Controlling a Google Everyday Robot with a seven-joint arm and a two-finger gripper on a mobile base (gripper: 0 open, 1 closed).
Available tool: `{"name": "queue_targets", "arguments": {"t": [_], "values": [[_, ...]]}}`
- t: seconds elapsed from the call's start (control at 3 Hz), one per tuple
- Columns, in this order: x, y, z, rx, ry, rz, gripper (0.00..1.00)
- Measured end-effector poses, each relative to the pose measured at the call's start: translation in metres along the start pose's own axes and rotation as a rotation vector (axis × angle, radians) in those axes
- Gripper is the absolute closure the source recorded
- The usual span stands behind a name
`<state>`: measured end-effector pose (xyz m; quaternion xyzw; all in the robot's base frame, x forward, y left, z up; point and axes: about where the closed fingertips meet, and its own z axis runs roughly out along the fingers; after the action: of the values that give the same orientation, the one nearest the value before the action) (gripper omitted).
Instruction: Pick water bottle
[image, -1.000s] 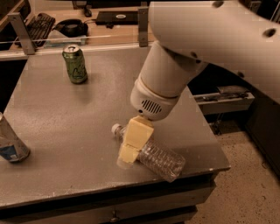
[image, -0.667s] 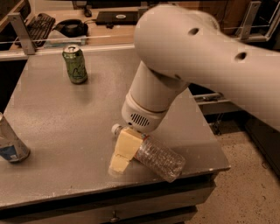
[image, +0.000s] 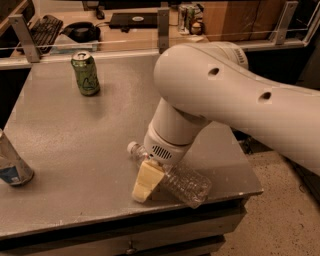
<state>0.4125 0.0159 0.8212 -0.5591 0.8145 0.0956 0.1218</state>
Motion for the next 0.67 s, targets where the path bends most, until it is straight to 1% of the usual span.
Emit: {"name": "queue_targets", "arguments": {"t": [0.33,0.67], "values": [[0.001,-0.012,-0.008,0.032,-0.025,0.003,0.46],[-0.009,-0.030,-0.025,0.036,-0.106,0.002,0.69]]}}
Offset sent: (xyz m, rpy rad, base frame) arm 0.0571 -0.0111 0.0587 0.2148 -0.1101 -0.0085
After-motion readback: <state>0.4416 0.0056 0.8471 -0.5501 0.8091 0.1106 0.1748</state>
